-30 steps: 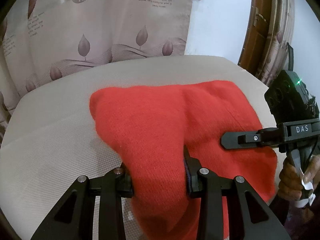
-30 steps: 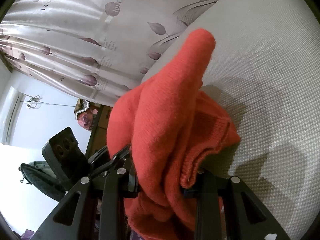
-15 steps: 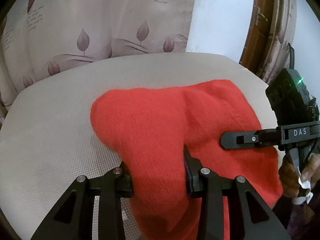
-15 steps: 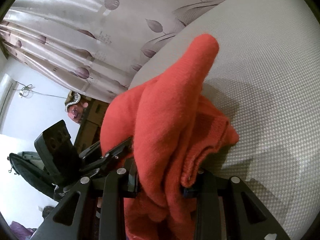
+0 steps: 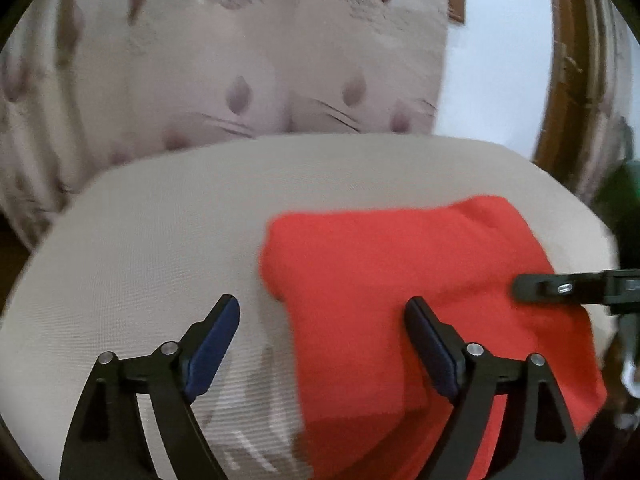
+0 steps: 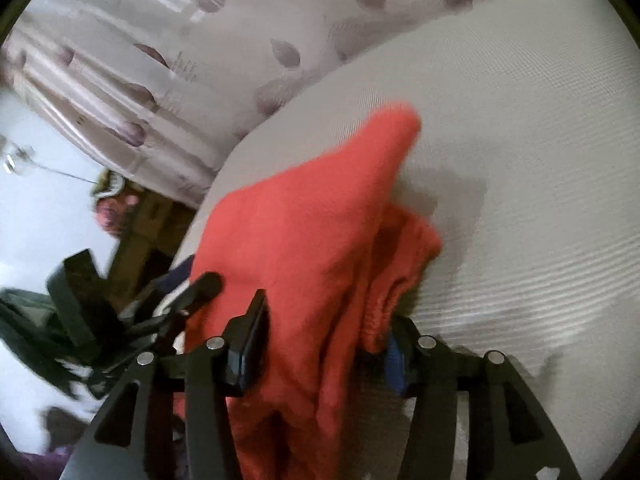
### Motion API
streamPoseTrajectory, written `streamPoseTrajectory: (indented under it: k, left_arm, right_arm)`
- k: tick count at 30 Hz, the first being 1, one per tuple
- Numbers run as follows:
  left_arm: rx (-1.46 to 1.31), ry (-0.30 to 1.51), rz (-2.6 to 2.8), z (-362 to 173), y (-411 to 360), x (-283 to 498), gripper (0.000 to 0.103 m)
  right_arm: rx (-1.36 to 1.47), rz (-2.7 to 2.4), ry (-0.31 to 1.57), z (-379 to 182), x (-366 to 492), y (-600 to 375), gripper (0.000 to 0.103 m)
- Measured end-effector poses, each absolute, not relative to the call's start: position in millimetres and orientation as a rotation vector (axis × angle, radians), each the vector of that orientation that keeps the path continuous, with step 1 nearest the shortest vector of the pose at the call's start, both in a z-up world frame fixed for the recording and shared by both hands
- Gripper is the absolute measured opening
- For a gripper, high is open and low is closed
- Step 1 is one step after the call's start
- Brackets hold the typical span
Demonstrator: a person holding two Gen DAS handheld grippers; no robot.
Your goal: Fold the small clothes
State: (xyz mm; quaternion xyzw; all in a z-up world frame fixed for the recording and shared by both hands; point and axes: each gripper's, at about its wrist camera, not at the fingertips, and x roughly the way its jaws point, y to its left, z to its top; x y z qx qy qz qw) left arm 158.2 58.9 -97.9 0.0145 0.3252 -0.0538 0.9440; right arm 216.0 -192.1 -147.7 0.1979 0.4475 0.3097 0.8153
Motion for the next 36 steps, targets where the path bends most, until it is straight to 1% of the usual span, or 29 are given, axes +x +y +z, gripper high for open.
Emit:
streamPoseTrajectory:
  k: [1, 3, 4, 5, 6, 7, 8, 11, 16, 25, 36]
  left_arm:
    - [0.042, 0.636, -0.085, -93.3, 58.0, 153.2, 0.087]
    - [0.066, 0.573, -0.033, -83.0, 54.1, 140.9, 0.093]
    - [0.076, 0.541, -0.011, -78.0, 51.7, 134.7, 0.095]
    - [0.084, 0.504, 0.005, -72.5, 49.1, 127.2, 0.097]
    - [0.09, 0.467, 0.019, -66.9, 46.3, 119.5, 0.098]
    - [0.093, 0.447, 0.028, -63.1, 45.0, 114.7, 0.102]
    - [0.097, 0.424, 0.04, -58.8, 42.3, 109.5, 0.103]
    - [0.081, 0.378, 0.056, -47.3, 40.2, 95.6, 0.103]
    - [0.042, 0.362, 0.097, -32.6, 41.7, 79.3, 0.103]
    - [-0.008, 0.309, 0.083, -16.9, 41.0, 55.1, 0.103]
    - [-0.011, 0.315, 0.053, -11.6, 35.5, 47.1, 0.103]
  right_arm:
    - [0.374, 0.625, 0.919, -138.3, 209.2, -193.3, 0.051]
    - [0.235, 0.541, 0.812, -111.1, 185.8, -189.9, 0.057]
    - [0.185, 0.509, 0.76, -101.0, 173.9, -188.8, 0.069]
    - [0.123, 0.463, 0.687, -89.6, 155.4, -185.2, 0.086]
    - [0.09, 0.438, 0.649, -84.9, 145.8, -184.0, 0.091]
    - [0.034, 0.392, 0.583, -79.2, 127.5, -179.6, 0.096]
    - [-0.005, 0.362, 0.541, -77.1, 113.4, -175.9, 0.098]
    - [-0.055, 0.307, 0.494, -76.2, 89.6, -170.6, 0.1]
    - [-0.015, 0.261, 0.441, -68.2, 65.7, -183.3, 0.101]
    - [-0.015, 0.271, 0.44, -62.4, 58.2, -183.6, 0.102]
    - [-0.059, 0.264, 0.412, -58.6, 47.5, -176.0, 0.102]
